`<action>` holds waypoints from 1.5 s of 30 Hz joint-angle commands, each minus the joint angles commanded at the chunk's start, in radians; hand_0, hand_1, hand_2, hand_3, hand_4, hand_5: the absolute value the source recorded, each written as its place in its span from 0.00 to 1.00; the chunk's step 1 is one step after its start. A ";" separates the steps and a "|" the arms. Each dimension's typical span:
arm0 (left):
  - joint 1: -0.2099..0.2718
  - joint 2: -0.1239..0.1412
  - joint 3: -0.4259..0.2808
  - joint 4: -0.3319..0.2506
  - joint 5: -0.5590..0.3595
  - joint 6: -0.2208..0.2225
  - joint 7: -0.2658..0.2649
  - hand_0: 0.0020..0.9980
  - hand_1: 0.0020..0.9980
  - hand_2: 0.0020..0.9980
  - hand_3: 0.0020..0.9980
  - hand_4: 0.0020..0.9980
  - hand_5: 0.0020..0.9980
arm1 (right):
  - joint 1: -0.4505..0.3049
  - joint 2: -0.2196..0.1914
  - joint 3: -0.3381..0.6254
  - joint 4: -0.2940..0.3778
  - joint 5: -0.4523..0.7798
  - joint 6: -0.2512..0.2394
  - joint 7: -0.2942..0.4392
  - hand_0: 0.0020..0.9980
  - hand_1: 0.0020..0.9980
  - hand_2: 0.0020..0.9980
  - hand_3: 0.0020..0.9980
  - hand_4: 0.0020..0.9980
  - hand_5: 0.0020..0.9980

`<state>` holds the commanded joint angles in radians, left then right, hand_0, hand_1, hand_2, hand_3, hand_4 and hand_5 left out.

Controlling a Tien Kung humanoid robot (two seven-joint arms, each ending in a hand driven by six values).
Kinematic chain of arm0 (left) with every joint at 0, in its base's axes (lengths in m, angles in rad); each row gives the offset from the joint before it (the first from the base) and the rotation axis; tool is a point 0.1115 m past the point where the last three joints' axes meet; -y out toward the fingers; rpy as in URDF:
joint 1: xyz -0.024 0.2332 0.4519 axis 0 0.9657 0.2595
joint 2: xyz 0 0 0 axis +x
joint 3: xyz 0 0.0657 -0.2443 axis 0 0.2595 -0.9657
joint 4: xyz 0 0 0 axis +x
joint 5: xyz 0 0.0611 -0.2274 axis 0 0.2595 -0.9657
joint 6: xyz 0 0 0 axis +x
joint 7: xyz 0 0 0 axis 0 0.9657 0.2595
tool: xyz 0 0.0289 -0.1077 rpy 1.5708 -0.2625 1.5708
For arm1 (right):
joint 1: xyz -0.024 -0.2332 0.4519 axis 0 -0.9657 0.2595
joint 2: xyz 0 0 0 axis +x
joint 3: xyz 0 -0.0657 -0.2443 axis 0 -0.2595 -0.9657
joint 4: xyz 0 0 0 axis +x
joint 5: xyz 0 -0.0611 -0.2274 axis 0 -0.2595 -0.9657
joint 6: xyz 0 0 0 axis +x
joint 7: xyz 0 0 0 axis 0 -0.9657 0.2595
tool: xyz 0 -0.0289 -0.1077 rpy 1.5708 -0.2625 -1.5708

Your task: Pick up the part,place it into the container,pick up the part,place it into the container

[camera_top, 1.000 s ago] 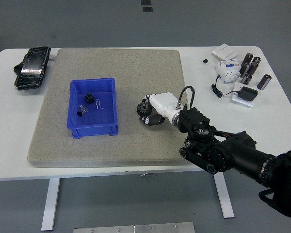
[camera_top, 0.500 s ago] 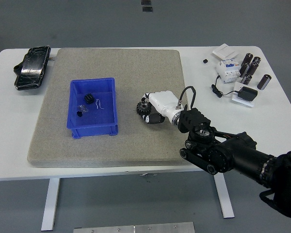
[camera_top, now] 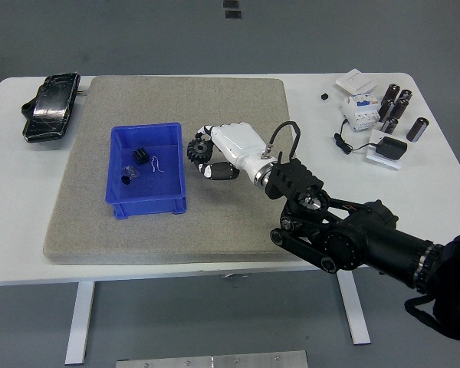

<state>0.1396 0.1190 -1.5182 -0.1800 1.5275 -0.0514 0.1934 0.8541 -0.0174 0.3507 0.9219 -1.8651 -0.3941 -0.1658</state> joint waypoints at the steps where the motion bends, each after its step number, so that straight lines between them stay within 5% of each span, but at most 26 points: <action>1: 0.000 0.000 -0.001 0.000 0.001 0.000 0.000 0.67 0.64 0.64 0.59 0.71 0.56 | 0.001 0.003 -0.001 0.014 -0.007 -0.009 -0.002 0.58 0.51 0.47 0.57 0.52 0.00; 12: 0.000 0.001 -0.006 0.000 0.007 0.000 0.003 0.67 0.64 0.64 0.59 0.71 0.57 | 0.014 0.017 -0.063 0.078 -0.037 -0.040 -0.018 0.60 0.53 0.51 0.62 0.44 0.05; 13: 0.000 0.001 -0.005 0.000 0.007 0.000 0.003 0.67 0.64 0.64 0.59 0.71 0.57 | 0.015 0.017 -0.071 0.075 -0.035 -0.038 -0.019 0.66 0.60 0.57 0.66 0.32 0.23; 18: 0.000 0.001 -0.004 0.000 0.007 -0.001 0.003 0.67 0.64 0.64 0.59 0.71 0.57 | 0.011 0.017 -0.104 0.048 -0.021 -0.017 -0.025 0.66 0.60 0.57 0.66 0.32 0.23; 19: 0.000 0.001 -0.005 0.000 0.007 0.000 0.003 0.67 0.64 0.64 0.59 0.71 0.57 | 0.010 0.017 -0.108 0.045 -0.018 -0.015 -0.025 0.77 0.72 0.69 0.68 0.46 0.34; 24: 0.000 0.002 -0.007 0.000 0.009 0.000 0.004 0.67 0.64 0.64 0.59 0.71 0.57 | 0.007 0.017 -0.116 0.042 -0.006 -0.011 -0.015 0.77 0.72 0.69 0.68 0.46 0.34; 25: 0.000 0.002 -0.007 0.000 0.009 0.000 0.004 0.67 0.64 0.64 0.59 0.71 0.57 | 0.006 0.017 -0.116 0.043 -0.006 -0.011 -0.014 0.87 0.85 0.83 0.72 0.50 0.34; 36: 0.001 0.002 -0.007 0.000 0.011 -0.001 0.005 0.67 0.64 0.64 0.59 0.71 0.57 | -0.002 0.017 -0.109 0.058 0.021 0.019 -0.009 0.91 0.90 0.88 0.77 0.56 0.35; 37: 0.001 0.003 -0.007 0.000 0.011 -0.001 0.005 0.67 0.64 0.64 0.59 0.71 0.57 | -0.004 0.017 -0.107 0.059 0.023 0.023 -0.009 0.94 0.92 0.90 0.86 0.67 0.37; 42: 0.001 0.003 -0.007 0.000 0.011 -0.002 0.005 0.67 0.64 0.64 0.59 0.71 0.57 | -0.016 0.017 -0.093 0.061 0.030 0.030 -0.008 0.94 0.92 0.90 0.86 0.67 0.37; 43: 0.001 0.004 -0.007 0.000 0.011 -0.002 0.005 0.67 0.64 0.64 0.59 0.71 0.57 | -0.017 0.017 -0.091 0.061 0.031 0.030 -0.008 0.96 0.93 0.92 0.88 0.77 0.42; 45: 0.001 0.004 -0.006 0.000 0.011 -0.002 0.005 0.67 0.64 0.64 0.59 0.71 0.57 | -0.020 0.017 -0.085 0.061 0.032 0.030 -0.007 0.96 0.93 0.92 0.88 0.77 0.42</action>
<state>0.1405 0.1230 -1.5243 -0.1800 1.5390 -0.0533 0.1982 0.8341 0.0000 0.2652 0.9831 -1.8327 -0.3637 -0.1730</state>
